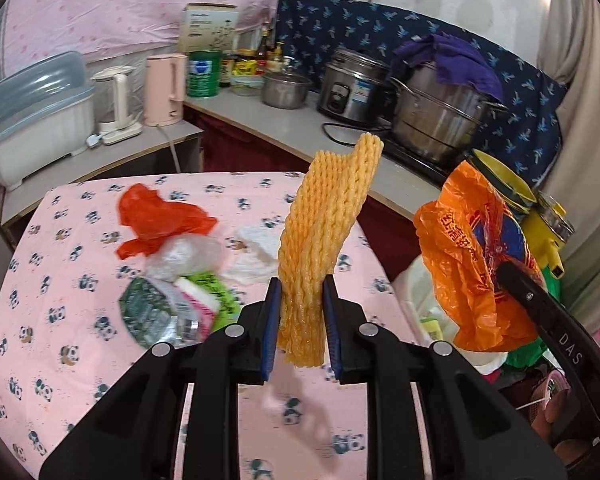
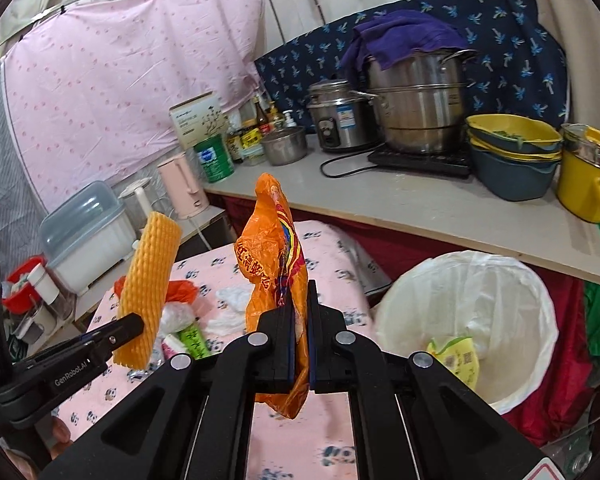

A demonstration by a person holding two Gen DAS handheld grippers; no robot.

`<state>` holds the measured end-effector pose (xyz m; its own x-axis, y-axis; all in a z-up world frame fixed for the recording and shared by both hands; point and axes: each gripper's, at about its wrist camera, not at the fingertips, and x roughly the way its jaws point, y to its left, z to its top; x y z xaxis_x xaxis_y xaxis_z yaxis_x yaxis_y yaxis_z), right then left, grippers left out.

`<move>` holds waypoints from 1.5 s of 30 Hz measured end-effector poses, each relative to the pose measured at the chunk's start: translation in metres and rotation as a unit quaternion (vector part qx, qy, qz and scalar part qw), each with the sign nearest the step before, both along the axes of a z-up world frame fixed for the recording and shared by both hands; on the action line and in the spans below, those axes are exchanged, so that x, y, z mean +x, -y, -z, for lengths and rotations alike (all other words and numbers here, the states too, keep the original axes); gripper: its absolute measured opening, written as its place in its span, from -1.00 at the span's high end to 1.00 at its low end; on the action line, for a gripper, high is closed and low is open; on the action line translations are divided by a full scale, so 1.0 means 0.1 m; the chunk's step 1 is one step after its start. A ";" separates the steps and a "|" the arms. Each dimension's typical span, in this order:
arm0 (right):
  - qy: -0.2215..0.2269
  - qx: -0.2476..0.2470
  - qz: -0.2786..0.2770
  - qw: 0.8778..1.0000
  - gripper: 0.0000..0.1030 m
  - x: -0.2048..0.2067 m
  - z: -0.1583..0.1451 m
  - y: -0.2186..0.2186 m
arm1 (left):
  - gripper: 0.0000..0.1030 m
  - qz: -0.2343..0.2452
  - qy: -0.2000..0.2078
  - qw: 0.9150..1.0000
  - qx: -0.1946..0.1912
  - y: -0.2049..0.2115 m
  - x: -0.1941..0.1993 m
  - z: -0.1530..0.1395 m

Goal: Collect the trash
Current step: 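Carry the orange snack bag and foam net over the bin, then open the left tool to drop the orange foam net into the bin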

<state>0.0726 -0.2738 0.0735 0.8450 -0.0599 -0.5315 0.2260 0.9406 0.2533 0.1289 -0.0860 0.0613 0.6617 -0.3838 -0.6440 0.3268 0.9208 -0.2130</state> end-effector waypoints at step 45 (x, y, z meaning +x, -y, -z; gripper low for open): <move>-0.042 0.052 0.164 0.984 0.90 -0.47 0.76 2.00 | 0.07 0.152 -0.059 0.986 0.041 2.49 0.11 0.72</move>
<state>0.0257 -0.4739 -0.0026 0.7418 -0.2643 -0.6164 0.5380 0.7833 0.3115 0.1396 -0.3345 -0.0110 0.4427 -0.4959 -0.7470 0.5679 0.7998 -0.1944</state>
